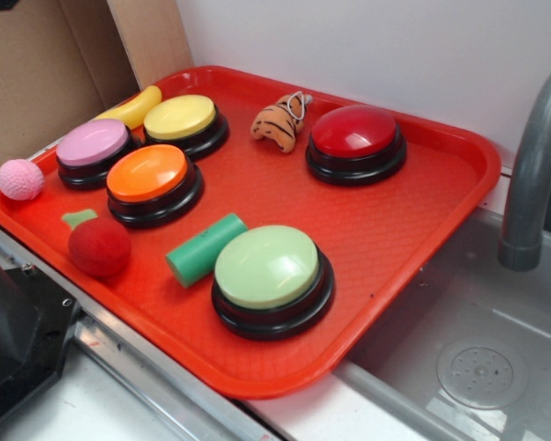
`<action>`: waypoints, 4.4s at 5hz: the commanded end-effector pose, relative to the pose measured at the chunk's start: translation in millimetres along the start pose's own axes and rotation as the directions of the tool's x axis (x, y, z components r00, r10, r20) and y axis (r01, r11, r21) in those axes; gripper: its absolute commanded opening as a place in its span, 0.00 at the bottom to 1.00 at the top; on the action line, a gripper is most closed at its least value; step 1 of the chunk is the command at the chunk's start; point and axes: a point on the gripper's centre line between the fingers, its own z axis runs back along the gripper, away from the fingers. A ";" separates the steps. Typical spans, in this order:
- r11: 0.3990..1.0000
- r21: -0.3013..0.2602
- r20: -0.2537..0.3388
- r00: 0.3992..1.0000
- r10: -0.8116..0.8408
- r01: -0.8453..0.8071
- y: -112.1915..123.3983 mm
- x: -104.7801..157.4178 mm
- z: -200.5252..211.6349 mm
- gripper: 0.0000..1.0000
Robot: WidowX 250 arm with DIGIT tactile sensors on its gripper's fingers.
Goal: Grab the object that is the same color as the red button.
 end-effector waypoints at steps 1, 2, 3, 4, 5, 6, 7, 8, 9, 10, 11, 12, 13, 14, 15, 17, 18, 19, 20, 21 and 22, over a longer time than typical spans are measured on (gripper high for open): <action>1.000 0.000 0.000 1.000 0.000 0.000 0.0 0.0 0.0 1.00; 1.000 -0.006 0.002 1.000 0.011 -0.011 8.0 -1.9 -18.2 1.00; 1.000 -0.002 0.000 1.000 0.024 -0.024 16.0 -2.5 -39.4 1.00; 1.000 -0.024 0.014 1.000 0.004 -0.004 23.4 -1.5 -65.8 1.00; 1.000 0.023 0.016 1.000 0.000 -0.001 28.0 2.3 -96.6 1.00; 1.000 0.020 0.008 1.000 -0.012 0.012 32.5 4.1 -121.5 1.00; 0.999 0.032 -0.018 1.000 -0.001 0.002 37.1 4.2 -151.0 1.00; 1.000 0.012 -0.034 0.999 -0.002 0.002 38.8 4.3 -174.2 1.00; 1.000 0.025 -0.042 0.999 0.008 -0.007 39.9 2.7 -193.5 1.00; 1.000 0.028 -0.072 0.997 0.013 -0.011 39.1 2.7 -210.7 1.00; 0.999 0.035 -0.091 0.995 0.030 -0.027 36.8 1.1 -219.2 1.00; 0.987 0.047 -0.096 0.983 0.159 -0.155 36.9 -4.1 -222.5 0.00; 0.988 0.020 -0.093 0.984 0.153 -0.152 38.9 -4.1 -223.1 0.00; 0.989 0.019 -0.095 0.984 0.150 -0.149 39.1 -3.4 -220.8 0.00; 0.990 0.018 -0.097 0.985 0.140 -0.139 39.8 -2.7 -218.5 0.00; 0.996 0.003 -0.105 0.990 0.092 -0.092 32.7 22.7 -168.3 0.00; 0.997 0.017 -0.077 0.994 0.080 -0.079 28.4 33.6 -143.2 0.00; 0.998 0.018 -0.036 0.997 0.062 -0.061 15.9 56.0 -101.8 0.00; 1.000 -0.013 -0.019 1.000 0.014 -0.015 6.2 73.7 -75.3 0.00; 0.999 -0.002 -0.031 0.998 -0.053 0.053 5.3 83.0 -71.6 0.00; 0.997 0.026 -0.049 0.996 -0.068 0.070 7.0 80.7 -76.3 0.00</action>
